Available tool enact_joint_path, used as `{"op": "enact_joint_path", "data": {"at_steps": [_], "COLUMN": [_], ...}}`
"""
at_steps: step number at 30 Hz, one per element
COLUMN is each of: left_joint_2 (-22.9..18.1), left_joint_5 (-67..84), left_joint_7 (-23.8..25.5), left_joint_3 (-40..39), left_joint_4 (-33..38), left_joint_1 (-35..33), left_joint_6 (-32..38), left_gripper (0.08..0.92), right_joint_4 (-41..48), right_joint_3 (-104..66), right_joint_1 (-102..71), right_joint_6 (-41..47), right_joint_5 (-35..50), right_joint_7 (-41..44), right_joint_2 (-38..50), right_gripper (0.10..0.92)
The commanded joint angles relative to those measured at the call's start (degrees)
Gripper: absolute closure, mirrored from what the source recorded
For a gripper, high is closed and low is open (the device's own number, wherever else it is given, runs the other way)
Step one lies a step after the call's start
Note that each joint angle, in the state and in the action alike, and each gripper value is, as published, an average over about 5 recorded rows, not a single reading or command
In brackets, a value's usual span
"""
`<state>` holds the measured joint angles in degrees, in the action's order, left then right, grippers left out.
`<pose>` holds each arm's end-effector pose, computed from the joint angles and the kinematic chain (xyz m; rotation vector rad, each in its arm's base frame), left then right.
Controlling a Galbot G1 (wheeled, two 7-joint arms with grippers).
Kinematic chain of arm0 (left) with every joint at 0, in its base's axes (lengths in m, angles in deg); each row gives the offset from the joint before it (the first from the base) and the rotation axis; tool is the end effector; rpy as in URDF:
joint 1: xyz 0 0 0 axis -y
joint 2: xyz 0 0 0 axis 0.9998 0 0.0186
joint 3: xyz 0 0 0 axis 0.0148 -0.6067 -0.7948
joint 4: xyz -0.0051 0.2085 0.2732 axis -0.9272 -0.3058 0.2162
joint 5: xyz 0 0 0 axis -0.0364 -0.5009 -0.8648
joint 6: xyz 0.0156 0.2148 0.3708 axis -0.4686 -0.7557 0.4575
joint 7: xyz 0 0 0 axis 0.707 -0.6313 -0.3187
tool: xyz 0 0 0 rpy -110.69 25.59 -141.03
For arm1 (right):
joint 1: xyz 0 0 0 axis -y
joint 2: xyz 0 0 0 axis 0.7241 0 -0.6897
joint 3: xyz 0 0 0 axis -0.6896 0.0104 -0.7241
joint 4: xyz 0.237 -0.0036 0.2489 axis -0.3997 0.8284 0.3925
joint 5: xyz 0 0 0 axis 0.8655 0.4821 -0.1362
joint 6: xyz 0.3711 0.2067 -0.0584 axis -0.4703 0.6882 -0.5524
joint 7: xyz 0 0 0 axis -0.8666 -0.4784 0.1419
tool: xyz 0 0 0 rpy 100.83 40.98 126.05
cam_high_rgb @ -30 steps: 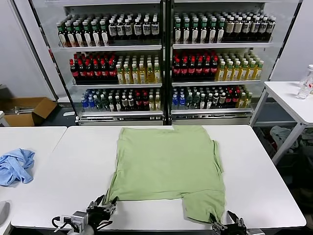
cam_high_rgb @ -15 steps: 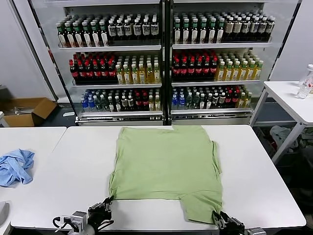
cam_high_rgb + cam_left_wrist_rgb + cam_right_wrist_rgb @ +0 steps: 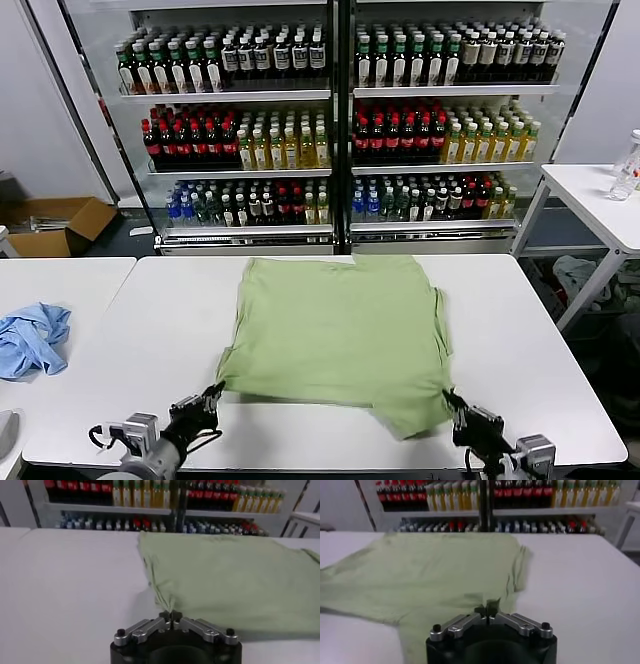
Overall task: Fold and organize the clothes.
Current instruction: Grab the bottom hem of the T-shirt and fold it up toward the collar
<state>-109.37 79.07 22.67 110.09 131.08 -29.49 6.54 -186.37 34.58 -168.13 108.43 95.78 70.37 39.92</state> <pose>0.2677 0.0464 -0.2581 -0.2455 -2.5961 0.0769 0.2574 -0.0575 -0.2440 0.2749 -2.7386 0.0357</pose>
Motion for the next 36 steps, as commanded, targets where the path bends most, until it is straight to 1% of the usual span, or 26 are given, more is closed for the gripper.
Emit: {"op": "enact_joint_path", "data": {"at_steps": [1, 5, 8, 13, 16, 19, 23, 26, 30, 36], "left_joint_2": [3.44, 3.9, 3.88, 3.09, 2.65, 2.46, 1.87, 1.36, 1.23, 1.35], "left_joint_5": [3.43, 3.37, 3.35, 2.7, 2.21, 1.87, 1.13, 0.45, 0.37, 0.29], "left_joint_7": [0.13, -0.36, -0.59, -1.05, -1.35, -1.41, -1.38, -1.4, -1.42, -1.41], "left_joint_3": [-3.23, -6.61, -8.61, -12.13, -13.12, -12.51, -10.98, -10.52, -10.14, -10.31], "left_joint_4": [-5.54, -10.0, -12.16, -14.7, -15.59, -15.17, -13.07, -12.06, -11.45, -10.72], "left_joint_1": [11.48, 17.1, 20.09, 24.08, 25.2, 24.32, 21.23, 19.73, 18.7, 18.08], "left_joint_6": [0.98, 0.92, 0.96, 0.95, 0.99, 1.04, 0.99, 0.97, 0.94, 0.93], "left_gripper": [0.916, 0.916, 0.916, 0.916, 0.916, 0.916, 0.916, 0.916, 0.916, 0.916], "right_joint_4": [7.37, 13.05, 16.41, 19.56, 19.47, 14.95, 3.84, -0.01, 1.18, 5.06], "right_joint_3": [3.55, 8.43, 11.6, 14.69, 15.07, 13.86, 9.92, 7.04, 5.35, 5.69], "right_joint_1": [14.42, 22.53, 26.76, 30.4, 30.14, 25.61, 10.7, -0.17, -5.7, -1.82], "right_joint_6": [-2.51, -2.34, -2.04, -1.69, -0.33, 3.56, 6.37, 6.78, 6.24, 6.27], "right_joint_5": [1.42, 1.72, 1.53, -0.21, -0.81, -0.33, -1.69, -5.28, -8.81, -9.7], "right_joint_7": [0.18, 0.1, 0.07, 0.24, 0.2, 0.07, 0.55, 0.91, 1.09, 0.27], "right_joint_2": [2.26, 2.94, 3.23, 2.82, 2.37, 2.19, 0.13, -3.13, -6.43, -8.31], "right_gripper": [0.919, 0.919, 0.919, 0.919, 0.919, 0.903, 0.811, 0.724, 0.611, 0.447]}}
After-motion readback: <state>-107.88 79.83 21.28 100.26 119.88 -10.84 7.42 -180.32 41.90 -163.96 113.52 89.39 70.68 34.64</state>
